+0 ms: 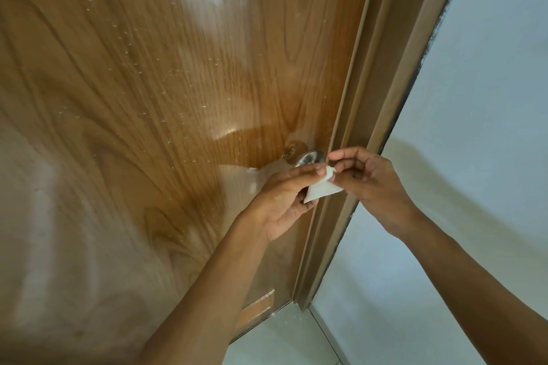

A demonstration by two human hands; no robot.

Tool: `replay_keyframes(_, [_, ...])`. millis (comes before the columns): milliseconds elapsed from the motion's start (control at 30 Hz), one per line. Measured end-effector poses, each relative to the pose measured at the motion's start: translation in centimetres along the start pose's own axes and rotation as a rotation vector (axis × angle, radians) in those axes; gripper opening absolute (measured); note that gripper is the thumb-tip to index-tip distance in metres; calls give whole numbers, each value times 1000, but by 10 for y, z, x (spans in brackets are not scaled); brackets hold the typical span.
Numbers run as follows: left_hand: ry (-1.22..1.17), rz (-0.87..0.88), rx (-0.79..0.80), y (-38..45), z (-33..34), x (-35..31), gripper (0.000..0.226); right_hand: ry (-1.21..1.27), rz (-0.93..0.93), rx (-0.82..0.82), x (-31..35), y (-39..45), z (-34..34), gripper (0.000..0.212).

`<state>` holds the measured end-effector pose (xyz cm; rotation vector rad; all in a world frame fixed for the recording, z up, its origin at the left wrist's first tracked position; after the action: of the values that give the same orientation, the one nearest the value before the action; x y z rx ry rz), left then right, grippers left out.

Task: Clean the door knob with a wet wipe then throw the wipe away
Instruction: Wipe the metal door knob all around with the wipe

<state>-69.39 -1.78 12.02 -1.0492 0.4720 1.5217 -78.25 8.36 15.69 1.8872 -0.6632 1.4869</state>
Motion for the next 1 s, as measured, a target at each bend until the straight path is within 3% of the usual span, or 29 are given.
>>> replay_keyframes(267, [358, 128, -28, 2, -10, -13, 20, -115, 124, 131, -7, 0, -11, 43])
replay_keyframes(400, [454, 158, 0, -1, -13, -18, 23, -232, 206, 202, -12, -3, -21, 34])
replay_keyframes(600, [641, 222, 18, -5, 1, -22, 27, -157, 176, 240, -8, -7, -19, 26])
replay_keyframes(767, [595, 235, 55, -4, 15, -16, 40, -71, 58, 260, 9, -10, -8, 19])
replay_keyframes(900, [351, 87, 104, -4, 13, -3, 26, -10, 46, 216, 13, -10, -9, 13])
replay_keyframes(1000, [327, 109, 82, -4, 10, 0, 21, -34, 49, 192, 10, -11, -11, 16])
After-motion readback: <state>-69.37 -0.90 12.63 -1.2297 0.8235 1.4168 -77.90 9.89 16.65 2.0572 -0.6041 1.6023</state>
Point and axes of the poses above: each hand's wrist, its own y-axis towards the middle knuckle, its own z-axis out of the palm, x = y × z, the point moved 8 cm from there along y, towards the middle knuckle, and after that the axes turned 2 degrees about z, right-handed, at the moved point
